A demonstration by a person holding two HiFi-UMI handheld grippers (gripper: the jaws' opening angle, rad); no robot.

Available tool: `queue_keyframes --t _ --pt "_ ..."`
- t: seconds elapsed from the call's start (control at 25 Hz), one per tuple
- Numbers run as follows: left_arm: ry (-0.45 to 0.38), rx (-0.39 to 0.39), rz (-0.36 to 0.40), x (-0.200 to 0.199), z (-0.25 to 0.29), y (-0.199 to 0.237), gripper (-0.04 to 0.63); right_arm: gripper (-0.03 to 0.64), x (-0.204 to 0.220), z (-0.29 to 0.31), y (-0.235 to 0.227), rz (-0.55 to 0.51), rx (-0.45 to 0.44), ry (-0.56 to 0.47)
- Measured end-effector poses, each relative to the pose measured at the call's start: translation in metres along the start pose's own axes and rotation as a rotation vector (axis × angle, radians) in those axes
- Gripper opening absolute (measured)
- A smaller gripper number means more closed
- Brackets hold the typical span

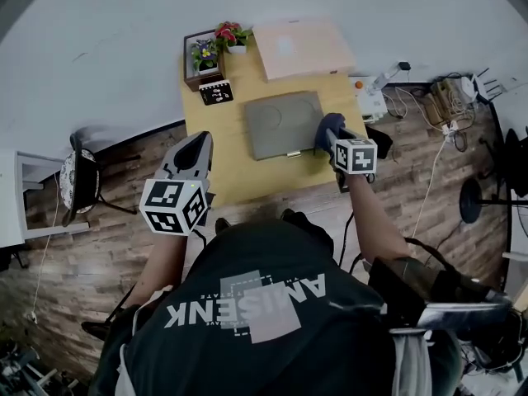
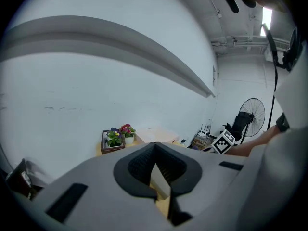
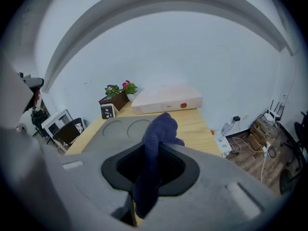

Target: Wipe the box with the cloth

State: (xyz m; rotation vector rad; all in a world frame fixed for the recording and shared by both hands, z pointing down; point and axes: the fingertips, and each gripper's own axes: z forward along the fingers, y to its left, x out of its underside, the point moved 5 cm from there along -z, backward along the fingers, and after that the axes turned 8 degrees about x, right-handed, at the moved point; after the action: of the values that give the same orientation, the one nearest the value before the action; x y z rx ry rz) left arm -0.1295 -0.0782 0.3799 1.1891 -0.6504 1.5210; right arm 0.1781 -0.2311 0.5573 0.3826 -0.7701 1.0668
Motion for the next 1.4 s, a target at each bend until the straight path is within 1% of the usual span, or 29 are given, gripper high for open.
queue_keyframes --t 0.12,0.24,0.32,0.4,0.56,0.64,0.76,0.88,1.0,1.12,1.4 --pt "0.004 -0.026 -0.007 0.000 0.003 -0.008 0.000 0.071 0.015 0.014 -0.005 -0.026 -0.009 0.036" --pt "0.011 -0.032 -0.010 -0.002 0.001 -0.011 0.000 0.071 0.029 0.022 -0.006 -0.031 0.009 0.071" --pt "0.018 -0.035 0.000 -0.005 0.000 -0.010 0.000 0.071 0.030 0.023 -0.004 -0.059 0.024 0.058" --pt "0.015 -0.015 -0.002 -0.005 -0.002 -0.011 0.000 0.071 0.030 0.024 -0.002 -0.095 0.031 0.056" --pt "0.004 -0.007 0.017 -0.006 -0.008 -0.007 0.000 0.071 0.029 0.026 -0.002 -0.068 0.060 0.074" --pt "0.006 -0.013 0.020 -0.005 -0.012 -0.001 0.000 0.071 0.028 0.025 0.001 -0.084 0.091 0.073" --pt "0.016 -0.027 0.016 0.000 -0.023 0.009 0.000 0.071 0.030 0.025 0.011 -0.122 0.113 0.083" --pt "0.018 -0.025 0.002 0.005 -0.035 0.018 0.000 0.070 0.031 0.024 0.023 -0.149 0.126 0.100" --pt "0.010 -0.029 0.001 0.008 -0.049 0.026 0.000 0.069 0.031 0.026 0.042 -0.154 0.099 0.104" --pt "-0.008 -0.052 0.005 0.011 -0.061 0.034 0.000 0.069 0.034 0.027 0.059 -0.149 0.100 0.100" --pt "-0.012 -0.031 -0.004 0.016 -0.076 0.044 0.000 0.069 0.035 0.029 0.096 -0.170 0.088 0.111"
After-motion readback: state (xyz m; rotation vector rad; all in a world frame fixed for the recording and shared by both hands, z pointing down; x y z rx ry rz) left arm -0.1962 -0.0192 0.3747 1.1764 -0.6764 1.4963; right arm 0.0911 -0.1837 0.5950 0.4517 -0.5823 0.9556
